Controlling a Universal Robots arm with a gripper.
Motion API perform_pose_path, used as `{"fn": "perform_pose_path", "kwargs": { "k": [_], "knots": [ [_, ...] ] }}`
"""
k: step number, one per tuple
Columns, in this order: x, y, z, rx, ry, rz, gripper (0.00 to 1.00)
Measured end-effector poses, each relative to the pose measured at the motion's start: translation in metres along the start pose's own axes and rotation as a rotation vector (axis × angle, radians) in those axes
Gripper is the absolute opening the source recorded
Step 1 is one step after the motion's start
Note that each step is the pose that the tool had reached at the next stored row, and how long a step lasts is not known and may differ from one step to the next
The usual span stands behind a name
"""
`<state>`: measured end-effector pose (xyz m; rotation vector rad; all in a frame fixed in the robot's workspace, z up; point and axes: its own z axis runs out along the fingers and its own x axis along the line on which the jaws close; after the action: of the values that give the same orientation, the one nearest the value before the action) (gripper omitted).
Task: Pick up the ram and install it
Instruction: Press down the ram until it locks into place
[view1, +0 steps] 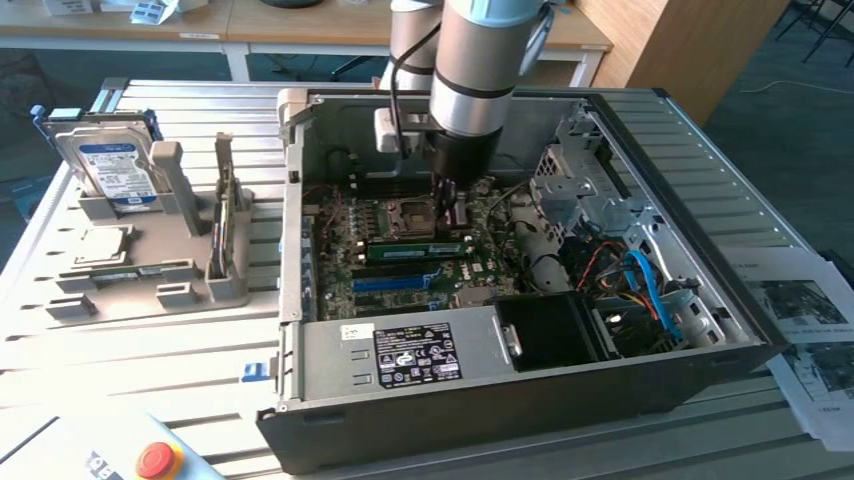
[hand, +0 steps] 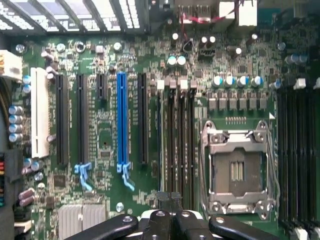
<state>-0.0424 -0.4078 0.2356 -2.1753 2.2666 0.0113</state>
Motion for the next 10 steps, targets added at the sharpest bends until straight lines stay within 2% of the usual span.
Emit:
{"fn": "perform_pose_path", "kwargs": {
  "k": [10],
  "knots": [
    [-0.002, 0.0217, 0.0034, 0.0001, 0.0025, 0.000, 0.10]
  ]
}}
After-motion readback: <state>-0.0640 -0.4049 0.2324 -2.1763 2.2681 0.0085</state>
